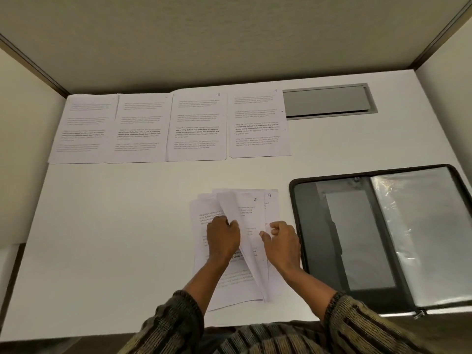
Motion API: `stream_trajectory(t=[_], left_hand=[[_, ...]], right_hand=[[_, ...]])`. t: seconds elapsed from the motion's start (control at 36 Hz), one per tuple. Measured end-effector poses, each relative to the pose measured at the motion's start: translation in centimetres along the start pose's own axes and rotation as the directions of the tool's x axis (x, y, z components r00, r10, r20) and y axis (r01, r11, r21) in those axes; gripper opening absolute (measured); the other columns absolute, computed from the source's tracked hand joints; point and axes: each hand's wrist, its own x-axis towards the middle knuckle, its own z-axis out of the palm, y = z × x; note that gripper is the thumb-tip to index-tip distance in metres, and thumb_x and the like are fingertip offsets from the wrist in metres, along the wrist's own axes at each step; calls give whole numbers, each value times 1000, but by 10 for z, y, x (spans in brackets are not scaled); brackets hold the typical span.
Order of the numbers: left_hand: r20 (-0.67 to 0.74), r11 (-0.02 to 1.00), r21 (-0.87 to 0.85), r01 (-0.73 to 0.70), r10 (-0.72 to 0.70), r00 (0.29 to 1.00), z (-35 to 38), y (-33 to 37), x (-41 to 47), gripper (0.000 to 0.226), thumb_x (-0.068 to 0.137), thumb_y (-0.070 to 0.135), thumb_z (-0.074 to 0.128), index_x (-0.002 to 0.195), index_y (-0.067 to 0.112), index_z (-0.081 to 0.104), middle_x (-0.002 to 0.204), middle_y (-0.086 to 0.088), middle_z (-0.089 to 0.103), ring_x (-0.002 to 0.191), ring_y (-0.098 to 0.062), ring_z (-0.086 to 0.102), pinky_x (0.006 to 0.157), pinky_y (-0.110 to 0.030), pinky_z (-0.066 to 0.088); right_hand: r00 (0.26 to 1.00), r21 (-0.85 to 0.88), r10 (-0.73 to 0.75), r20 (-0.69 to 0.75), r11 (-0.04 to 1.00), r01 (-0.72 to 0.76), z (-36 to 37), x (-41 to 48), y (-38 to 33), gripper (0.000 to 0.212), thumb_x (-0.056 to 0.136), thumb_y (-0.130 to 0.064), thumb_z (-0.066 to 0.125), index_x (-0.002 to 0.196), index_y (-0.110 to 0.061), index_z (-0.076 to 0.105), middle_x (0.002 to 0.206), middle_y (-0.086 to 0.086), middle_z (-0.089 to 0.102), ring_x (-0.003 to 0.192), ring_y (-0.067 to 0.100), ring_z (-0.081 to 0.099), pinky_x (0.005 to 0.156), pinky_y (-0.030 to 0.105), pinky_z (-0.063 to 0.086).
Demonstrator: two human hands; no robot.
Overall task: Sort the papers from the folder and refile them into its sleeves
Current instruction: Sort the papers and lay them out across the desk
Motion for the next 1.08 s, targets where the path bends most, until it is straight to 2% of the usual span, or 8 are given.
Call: stream_trajectory(t=[0.22, 0.33, 0.42, 0.5, 0.56, 0.69, 0.94, 1.08], left_hand=[[18, 996, -76, 37, -36, 999, -7, 1, -4, 38, 105, 15, 54, 69, 16, 41, 69, 2, 49, 61, -9, 45, 54, -23, 33], [24, 996, -84, 30, -28, 999, -10, 4, -5, 32, 105, 19, 55, 74, 13, 50, 76, -1, 60, 68, -14, 55, 57, -25, 39], [-13, 999, 17, -31, 32, 999, -12, 5, -4, 33, 102, 18, 56, 70, 18, 45, 84, -4, 59, 79, -22, 57, 63, -31, 44], [-38, 971, 200, -133, 143, 989, -16, 7, -6, 23, 102, 21, 53, 81, 14, 55, 99, -10, 62, 99, -28, 57, 84, -41, 54], [-43, 947, 272, -173, 192, 981, -18, 8, -8, 20, 104, 22, 51, 91, 10, 59, 100, -8, 59, 103, -25, 53, 87, -39, 52], [-56, 946, 311, -92, 115, 992, -20, 15, -7, 23, 105, 32, 50, 93, 14, 59, 93, -1, 64, 88, -22, 63, 77, -39, 55], [-61, 922, 385, -34, 62, 996, -19, 19, -2, 26, 105, 30, 49, 82, 18, 50, 80, 4, 54, 73, -17, 54, 70, -33, 42], [-41, 916, 401, -30, 50, 998, -14, 18, 2, 24, 105, 30, 49, 85, 16, 51, 85, 2, 55, 81, -22, 56, 73, -34, 42]], right_hand=[[981, 84, 143, 127, 984, -155, 8, 7, -14, 51, 85, -41, 86, 121, -27, 53, 106, -3, 66, 91, 17, 67, 76, 35, 59], [982, 23, 99, 160, 994, -104, 10, 5, -17, 26, 88, -38, 83, 91, -23, 62, 87, -8, 68, 75, 12, 67, 64, 32, 59], [986, 26, 32, 164, 999, -37, 8, -1, -15, 26, 95, -35, 77, 78, -22, 62, 78, -8, 69, 68, 11, 67, 59, 29, 57], [988, 46, -26, 152, 999, 19, 3, -5, -15, 31, 101, -32, 69, 76, -22, 54, 75, -8, 66, 65, 10, 65, 54, 23, 51], [989, 58, -35, 144, 998, 27, 1, -7, -12, 32, 104, -31, 65, 77, -21, 51, 75, -4, 65, 67, 15, 66, 57, 31, 56], [984, 90, -31, 177, 996, 15, -7, -11, -5, 25, 107, -34, 56, 91, -16, 52, 87, 2, 67, 80, 24, 71, 71, 48, 64], [985, 158, -93, 144, 985, 70, -43, -21, -17, 38, 110, -43, 45, 91, -10, 52, 86, 3, 67, 79, 24, 71, 64, 42, 60], [977, 211, -197, 77, 961, 177, -77, -28, -26, 33, 108, -39, 50, 90, -12, 55, 82, 1, 69, 72, 19, 71, 58, 32, 61]])
